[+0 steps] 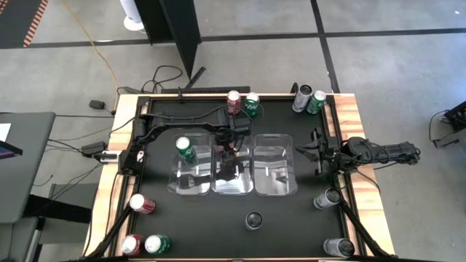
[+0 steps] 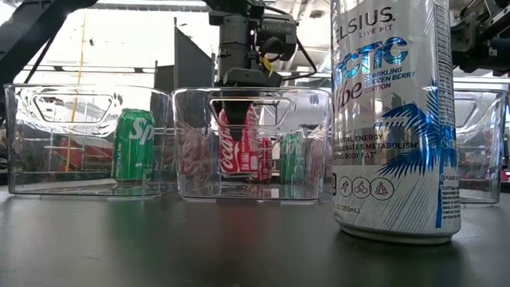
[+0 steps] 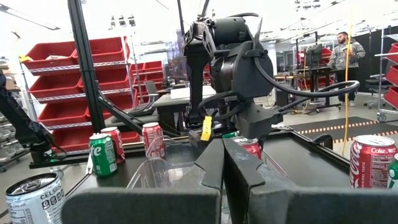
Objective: Sort soda cans
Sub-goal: Put the top left red soda can into the middle transparent bin
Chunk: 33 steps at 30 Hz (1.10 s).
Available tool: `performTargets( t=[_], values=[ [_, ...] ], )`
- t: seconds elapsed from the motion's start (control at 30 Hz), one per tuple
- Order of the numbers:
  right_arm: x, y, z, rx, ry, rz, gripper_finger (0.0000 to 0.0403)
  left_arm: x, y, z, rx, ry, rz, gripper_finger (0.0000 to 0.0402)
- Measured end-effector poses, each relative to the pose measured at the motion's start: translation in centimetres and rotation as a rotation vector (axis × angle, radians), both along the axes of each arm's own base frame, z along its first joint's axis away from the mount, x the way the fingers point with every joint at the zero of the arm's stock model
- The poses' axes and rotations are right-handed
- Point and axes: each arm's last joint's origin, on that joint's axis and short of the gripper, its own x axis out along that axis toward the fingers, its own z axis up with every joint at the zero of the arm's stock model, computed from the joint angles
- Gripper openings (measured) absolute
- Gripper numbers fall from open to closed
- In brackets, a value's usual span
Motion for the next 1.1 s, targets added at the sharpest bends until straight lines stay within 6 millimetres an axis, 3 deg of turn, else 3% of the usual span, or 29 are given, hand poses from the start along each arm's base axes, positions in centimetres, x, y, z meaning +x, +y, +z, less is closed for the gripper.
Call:
performTargets(
  t=[0.3, 0.53, 1.1],
  values=[
    [0.0, 0.0, 0.0, 0.004, -0.001, 0.001, 0.0029, 0.0, 0.0, -0.4, -0.010, 0.021, 0.024, 0.0333],
    [0.0, 0.0, 0.0, 0.018, 0.003, 0.006, 0.0029, 0.6, 0.0, -2.7, -0.019, 0.094, 0.020, 0.0340],
    [0.0, 0.0, 0.0, 0.010, 0.004, 0.007, 0.0029, 0.7, 0.0, -0.9, -0.005, 0.072, 0.006, 0.0342]
  ],
)
